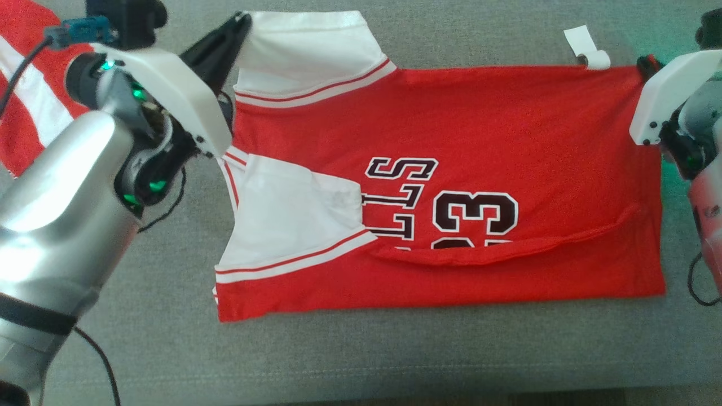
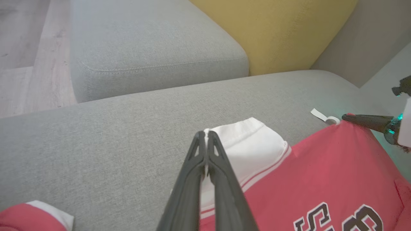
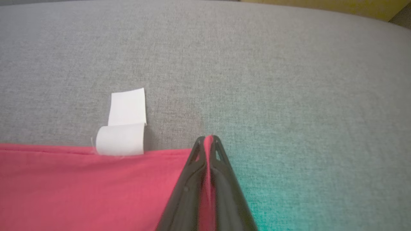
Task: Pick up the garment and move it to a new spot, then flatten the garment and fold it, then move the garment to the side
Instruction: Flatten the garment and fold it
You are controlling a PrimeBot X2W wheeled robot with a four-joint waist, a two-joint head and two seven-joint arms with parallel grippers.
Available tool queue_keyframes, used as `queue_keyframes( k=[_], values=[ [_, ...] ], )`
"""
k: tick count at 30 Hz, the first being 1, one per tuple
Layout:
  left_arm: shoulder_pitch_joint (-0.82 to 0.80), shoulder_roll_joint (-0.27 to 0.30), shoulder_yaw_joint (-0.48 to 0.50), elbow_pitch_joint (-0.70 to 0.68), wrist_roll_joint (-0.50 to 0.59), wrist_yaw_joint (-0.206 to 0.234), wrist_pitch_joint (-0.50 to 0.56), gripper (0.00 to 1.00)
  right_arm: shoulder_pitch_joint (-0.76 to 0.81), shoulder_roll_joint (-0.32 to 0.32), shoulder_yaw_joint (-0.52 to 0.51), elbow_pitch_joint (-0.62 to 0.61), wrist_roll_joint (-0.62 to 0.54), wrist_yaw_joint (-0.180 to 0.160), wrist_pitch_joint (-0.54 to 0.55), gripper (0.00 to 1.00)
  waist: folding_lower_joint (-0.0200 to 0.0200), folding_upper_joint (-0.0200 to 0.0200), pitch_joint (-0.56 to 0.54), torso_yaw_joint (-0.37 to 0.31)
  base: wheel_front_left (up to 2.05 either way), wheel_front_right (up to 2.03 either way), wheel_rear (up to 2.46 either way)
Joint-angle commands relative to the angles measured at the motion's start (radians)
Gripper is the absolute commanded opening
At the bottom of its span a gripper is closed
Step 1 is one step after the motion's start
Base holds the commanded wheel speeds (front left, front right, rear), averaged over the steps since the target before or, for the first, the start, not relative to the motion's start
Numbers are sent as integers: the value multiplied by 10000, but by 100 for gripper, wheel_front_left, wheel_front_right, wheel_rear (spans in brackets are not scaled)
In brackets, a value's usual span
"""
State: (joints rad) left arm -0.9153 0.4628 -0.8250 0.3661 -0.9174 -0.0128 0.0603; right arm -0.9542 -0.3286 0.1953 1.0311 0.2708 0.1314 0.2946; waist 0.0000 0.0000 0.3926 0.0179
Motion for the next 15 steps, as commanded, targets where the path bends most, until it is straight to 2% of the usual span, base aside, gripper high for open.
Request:
queue_keyframes(
  k=[1,6,15],
  values=[
    [-643,421,584,-98,-20,122,-174,0,-262,-100,69,-295,-100,-7,-350,0,0,0,6,-21,0,0,0],
    [-952,224,812,364,88,443,-590,0,-514,-106,-50,-171,-353,-7,-1187,0,0,0,52,-103,0,0,0],
    [-1945,-414,1092,1878,264,464,-1456,0,-958,122,-359,401,-973,-7,-2556,0,0,0,53,-199,0,0,0]
  ],
)
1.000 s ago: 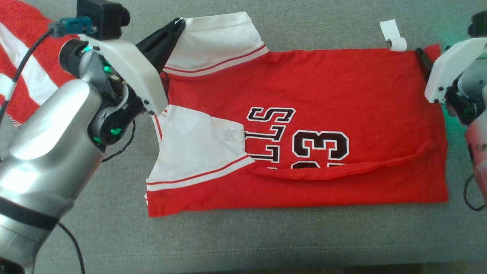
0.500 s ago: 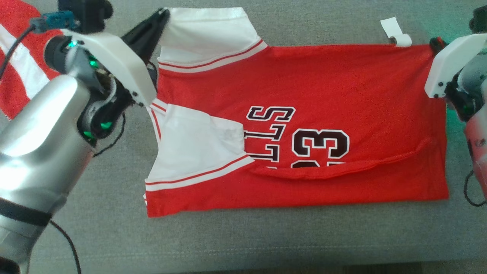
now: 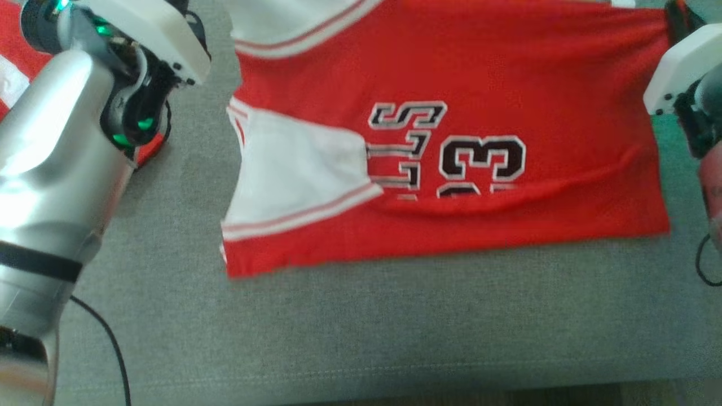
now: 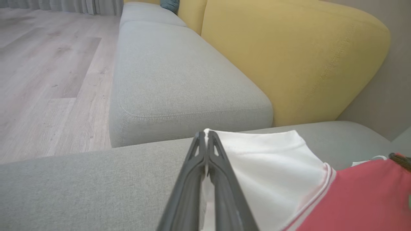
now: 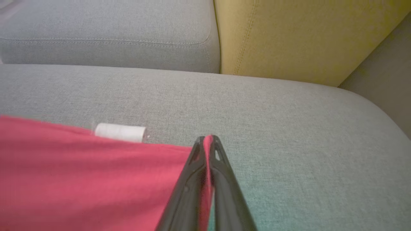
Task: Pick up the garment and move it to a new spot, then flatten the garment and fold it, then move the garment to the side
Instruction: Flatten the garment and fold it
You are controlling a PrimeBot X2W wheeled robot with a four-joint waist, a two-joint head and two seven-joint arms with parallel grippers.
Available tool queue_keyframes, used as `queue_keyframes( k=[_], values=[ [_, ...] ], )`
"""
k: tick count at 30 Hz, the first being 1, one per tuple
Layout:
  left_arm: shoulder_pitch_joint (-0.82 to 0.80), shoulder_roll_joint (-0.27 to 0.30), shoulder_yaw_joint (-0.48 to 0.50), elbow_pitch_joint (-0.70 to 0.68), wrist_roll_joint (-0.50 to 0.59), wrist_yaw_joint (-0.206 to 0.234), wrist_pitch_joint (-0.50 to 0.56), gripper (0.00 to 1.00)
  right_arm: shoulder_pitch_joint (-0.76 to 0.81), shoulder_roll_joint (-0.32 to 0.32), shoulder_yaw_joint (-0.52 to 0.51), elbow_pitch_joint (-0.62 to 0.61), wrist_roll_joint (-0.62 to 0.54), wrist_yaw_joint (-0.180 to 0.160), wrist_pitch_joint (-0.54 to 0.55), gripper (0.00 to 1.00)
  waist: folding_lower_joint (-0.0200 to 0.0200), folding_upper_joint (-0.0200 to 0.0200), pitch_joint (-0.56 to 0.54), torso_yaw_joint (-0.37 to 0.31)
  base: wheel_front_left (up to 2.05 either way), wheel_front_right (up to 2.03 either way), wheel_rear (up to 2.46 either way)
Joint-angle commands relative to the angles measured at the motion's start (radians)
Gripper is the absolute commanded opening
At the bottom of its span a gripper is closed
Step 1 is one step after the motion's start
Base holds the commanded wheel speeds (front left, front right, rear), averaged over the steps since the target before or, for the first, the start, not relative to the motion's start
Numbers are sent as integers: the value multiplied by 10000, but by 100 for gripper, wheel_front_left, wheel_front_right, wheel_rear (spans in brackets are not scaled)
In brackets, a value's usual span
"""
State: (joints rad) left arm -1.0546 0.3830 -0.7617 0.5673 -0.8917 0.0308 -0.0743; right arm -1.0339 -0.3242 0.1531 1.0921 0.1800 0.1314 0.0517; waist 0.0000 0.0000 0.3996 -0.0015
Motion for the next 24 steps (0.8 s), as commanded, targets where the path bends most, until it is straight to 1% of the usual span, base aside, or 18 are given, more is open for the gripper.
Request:
queue_keyframes(
  k=[1,3,7,14,17,19,24],
  values=[
    [-568,328,400,-22,26,-48,-121,0,-151,132,159,-155,-146,-7,-204,0,0,0,-43,-7,0,0,0],
    [-525,254,251,136,38,-262,-85,0,-112,194,324,-33,-209,-7,-284,0,0,0,-87,-5,0,0,0],
    [-289,239,-79,361,120,-619,-2,0,-25,223,468,52,47,-7,-572,0,0,0,-223,35,0,0,0],
    [364,536,-375,197,179,-815,-19,0,427,-36,968,-92,668,-7,-1028,0,0,0,-707,67,0,0,0],
    [853,708,-389,-163,67,-708,-19,0,804,-99,1417,-225,1089,-7,-866,0,0,0,-968,77,0,0,0],
    [1267,871,-544,-580,73,-656,113,0,1042,-319,1752,-379,1368,-7,-714,0,0,0,-1103,95,0,0,0],
    [2362,1643,-712,-2016,8,-271,435,0,1646,-803,2452,-999,2323,-7,-251,0,0,0,-1450,153,0,0,0]
  ],
)
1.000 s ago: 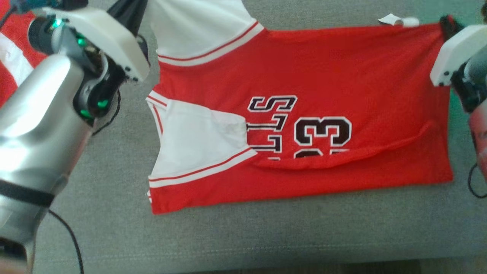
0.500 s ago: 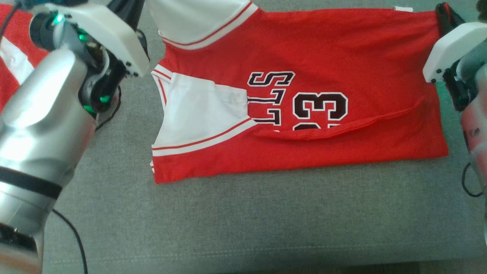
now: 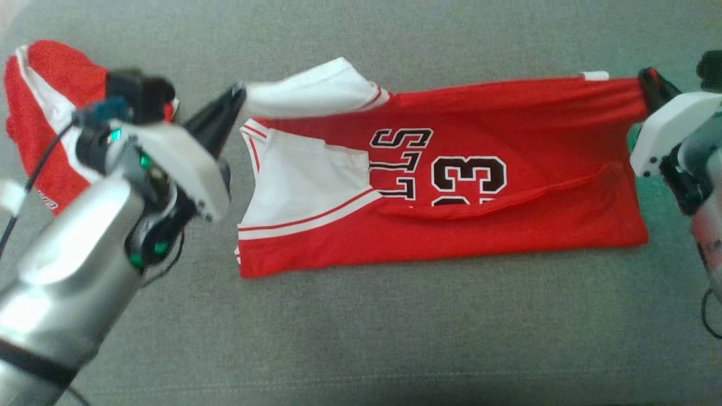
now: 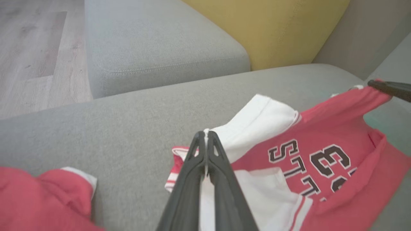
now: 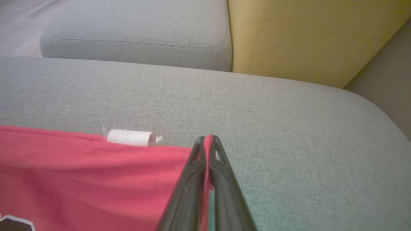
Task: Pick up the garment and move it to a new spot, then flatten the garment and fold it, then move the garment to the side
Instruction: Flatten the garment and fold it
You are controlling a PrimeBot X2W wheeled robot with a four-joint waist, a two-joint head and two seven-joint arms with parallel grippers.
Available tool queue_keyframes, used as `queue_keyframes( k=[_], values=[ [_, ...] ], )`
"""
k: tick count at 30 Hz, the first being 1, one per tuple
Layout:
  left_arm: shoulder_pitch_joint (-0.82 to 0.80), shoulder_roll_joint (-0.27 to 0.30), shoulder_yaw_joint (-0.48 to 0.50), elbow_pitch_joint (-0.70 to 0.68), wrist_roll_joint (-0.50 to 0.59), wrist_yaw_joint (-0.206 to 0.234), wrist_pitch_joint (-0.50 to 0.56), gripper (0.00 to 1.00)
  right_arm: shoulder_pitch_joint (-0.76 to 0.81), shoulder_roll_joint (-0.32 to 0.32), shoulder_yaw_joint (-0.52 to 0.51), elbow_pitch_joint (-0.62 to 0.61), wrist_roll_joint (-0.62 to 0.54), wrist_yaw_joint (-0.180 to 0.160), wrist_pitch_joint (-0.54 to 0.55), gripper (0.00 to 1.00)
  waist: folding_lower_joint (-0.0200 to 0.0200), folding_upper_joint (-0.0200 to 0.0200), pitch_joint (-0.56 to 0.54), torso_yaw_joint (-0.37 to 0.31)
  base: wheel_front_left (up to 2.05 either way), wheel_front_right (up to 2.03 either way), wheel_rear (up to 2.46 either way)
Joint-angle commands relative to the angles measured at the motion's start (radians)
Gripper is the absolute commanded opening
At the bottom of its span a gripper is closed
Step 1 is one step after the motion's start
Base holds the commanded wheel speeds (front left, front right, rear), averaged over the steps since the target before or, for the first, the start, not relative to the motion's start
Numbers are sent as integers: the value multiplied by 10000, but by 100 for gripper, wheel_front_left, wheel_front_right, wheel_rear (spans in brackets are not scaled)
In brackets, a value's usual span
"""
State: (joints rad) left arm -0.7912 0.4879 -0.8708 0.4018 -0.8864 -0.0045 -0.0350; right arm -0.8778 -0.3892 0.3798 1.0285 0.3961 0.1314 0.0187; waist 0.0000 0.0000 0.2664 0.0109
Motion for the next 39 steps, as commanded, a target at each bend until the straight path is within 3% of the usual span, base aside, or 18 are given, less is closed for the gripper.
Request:
queue_keyframes(
  k=[1,9,15,20,27,28,29,30,31,36,39],
  values=[
    [-28,776,321,-689,-75,156,172,0,245,-254,374,-508,391,-7,298,0,0,0,-199,46,0,0,0],
    [1556,2037,-107,-3346,-272,937,1214,0,1449,-1421,1516,-2060,2289,-7,2270,0,0,0,-697,111,0,0,0],
    [2022,2398,-320,-4476,-213,1385,1587,0,1909,-2010,1719,-2898,3027,-7,3011,0,0,0,-836,121,0,0,0],
    [2272,2642,-410,-4848,-209,1603,1767,0,2286,-2351,1872,-3589,3535,-7,3923,0,0,0,-982,77,0,0,0],
    [2447,2626,-857,-4372,137,1511,1838,0,2769,-2609,2037,-4269,3838,-7,5021,0,0,0,-1114,-18,0,0,0],
    [2473,2560,-905,-4257,136,1487,1828,0,2825,-2642,2072,-4360,3820,-7,5105,23,0,0,-1130,-28,0,0,0],
    [2478,2510,-963,-4118,186,1474,1817,8,2905,-2652,2088,-4399,3857,-7,5273,100,0,0,-1146,-37,0,0,0],
    [2458,2475,-1045,-3987,304,1446,1791,58,2976,-2664,2128,-4485,3901,-7,5452,100,0,0,-1154,-47,0,0,0],
    [2445,2426,-1098,-3844,388,1423,1736,100,3027,-2680,2109,-4562,3960,-7,5585,100,0,0,-1159,-53,0,0,0],
    [2570,2079,-1022,-3191,215,1342,1302,100,3108,-2772,1833,-4793,3705,-7,5676,100,0,0,-1279,-76,0,0,0],
    [2647,1822,-585,-2773,47,1587,540,100,3108,-2549,1345,-4812,3485,-7,5117,100,0,0,-1349,-76,0,0,0]
  ],
)
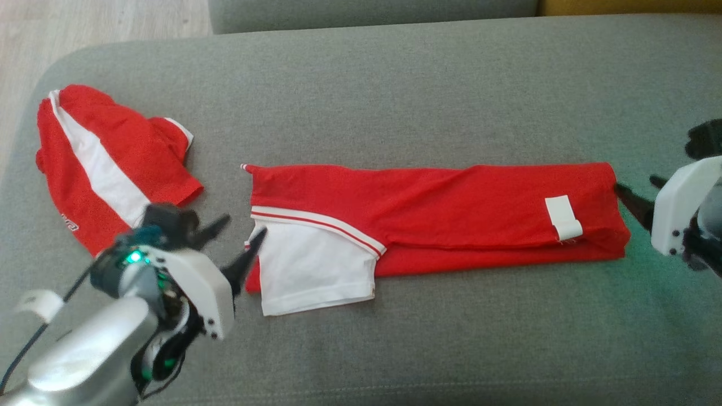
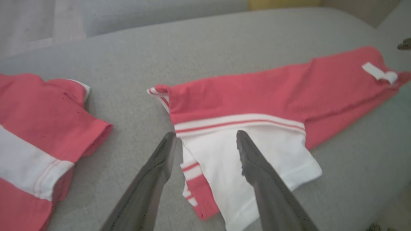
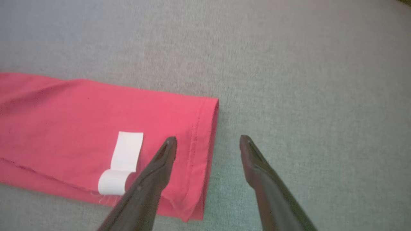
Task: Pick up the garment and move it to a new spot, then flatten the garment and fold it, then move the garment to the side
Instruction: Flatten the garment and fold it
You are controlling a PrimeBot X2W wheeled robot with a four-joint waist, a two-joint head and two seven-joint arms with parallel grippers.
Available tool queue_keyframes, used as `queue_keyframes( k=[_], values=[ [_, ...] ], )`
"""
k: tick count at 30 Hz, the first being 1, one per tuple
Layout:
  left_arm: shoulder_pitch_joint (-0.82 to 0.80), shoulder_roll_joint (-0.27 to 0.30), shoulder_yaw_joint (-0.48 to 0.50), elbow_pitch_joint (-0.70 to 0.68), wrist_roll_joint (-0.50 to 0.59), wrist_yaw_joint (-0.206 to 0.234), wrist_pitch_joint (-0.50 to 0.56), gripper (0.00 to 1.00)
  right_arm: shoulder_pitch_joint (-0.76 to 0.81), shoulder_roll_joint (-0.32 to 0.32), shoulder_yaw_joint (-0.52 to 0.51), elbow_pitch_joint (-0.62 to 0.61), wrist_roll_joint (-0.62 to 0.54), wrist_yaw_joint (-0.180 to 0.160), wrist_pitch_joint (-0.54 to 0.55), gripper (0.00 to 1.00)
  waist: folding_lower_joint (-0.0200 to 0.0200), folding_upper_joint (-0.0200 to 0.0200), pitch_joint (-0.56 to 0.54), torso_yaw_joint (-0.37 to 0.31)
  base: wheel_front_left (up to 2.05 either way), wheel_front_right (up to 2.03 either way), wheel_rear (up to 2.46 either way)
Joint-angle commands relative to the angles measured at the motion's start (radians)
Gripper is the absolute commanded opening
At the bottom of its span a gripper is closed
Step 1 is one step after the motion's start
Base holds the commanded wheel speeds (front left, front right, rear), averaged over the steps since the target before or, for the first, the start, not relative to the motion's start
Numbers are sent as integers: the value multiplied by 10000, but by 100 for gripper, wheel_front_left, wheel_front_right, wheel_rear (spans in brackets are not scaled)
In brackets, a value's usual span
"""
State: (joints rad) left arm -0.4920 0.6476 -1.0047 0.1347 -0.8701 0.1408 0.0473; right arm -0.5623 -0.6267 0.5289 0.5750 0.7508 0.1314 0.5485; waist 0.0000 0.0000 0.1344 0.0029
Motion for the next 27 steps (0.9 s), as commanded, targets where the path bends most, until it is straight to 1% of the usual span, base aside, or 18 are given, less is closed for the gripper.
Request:
queue_keyframes(
  k=[1,4,7,10,12,15,16,17,18,19,20,22,23,27],
  values=[
    [-311,116,941,-3,-207,242,-568,100,-40,-78,-304,-290,-184,-7,-416,100,0,0,-58,10,0,0,0],
    [-197,-218,1564,194,-542,478,-1505,100,-4,396,-909,-407,-577,-7,-1441,100,0,0,-136,45,0,0,0],
    [-52,-594,2395,278,-995,705,-2522,100,108,1000,-1595,-603,-1011,-7,-2739,100,0,0,-227,75,0,0,0],
    [213,-1061,3515,143,-1377,771,-3009,100,348,1628,-2189,-828,-1529,-7,-3981,100,0,0,-348,104,0,0,0],
    [504,-1475,4516,-138,-1356,739,-3075,100,590,2033,-2503,-1011,-1906,-7,-4741,100,0,0,-437,116,0,0,0],
    [1207,-2307,6360,-833,-516,623,-3084,100,1020,2583,-2987,-1274,-2606,-7,-5880,100,0,0,-542,137,0,0,0],
    [1207,-2307,6360,-833,-516,623,-3084,100,1020,2583,-2987,-1274,-2606,-7,-5880,100,0,0,-542,137,0,0,0],
    [1495,-2619,6840,-1045,-169,539,-3085,100,1194,2805,-3153,-1358,-2796,-7,-6219,100,0,0,-572,145,0,0,0],
    [2074,-3218,7586,-1353,598,329,-3087,100,1558,3190,-3464,-1497,-3275,-7,-6832,100,0,0,-624,162,0,0,0],
    [2354,-3523,7874,-1457,968,211,-3087,100,1742,3401,-3593,-1563,-3504,-7,-7092,100,0,0,-655,163,0,0,0],
    [2622,-3801,8095,-1532,1325,81,-3088,100,1915,3586,-3698,-1629,-3761,-7,-7307,100,0,0,-683,158,0,0,0],
    [3133,-4129,8299,-1523,2184,-275,-3088,100,2244,3873,-3884,-1750,-4551,-7,-7619,100,0,0,-747,123,0,0,0],
    [3360,-4310,8429,-1498,2571,-411,-3088,100,2415,4135,-4062,-1798,-4757,-7,-7722,100,0,0,-779,111,0,0,0],
    [4157,-5009,8816,-1098,3704,-856,-3089,100,2973,4896,-4571,-1921,-5691,-7,-7932,100,0,0,-831,79,0,0,0]
  ],
)
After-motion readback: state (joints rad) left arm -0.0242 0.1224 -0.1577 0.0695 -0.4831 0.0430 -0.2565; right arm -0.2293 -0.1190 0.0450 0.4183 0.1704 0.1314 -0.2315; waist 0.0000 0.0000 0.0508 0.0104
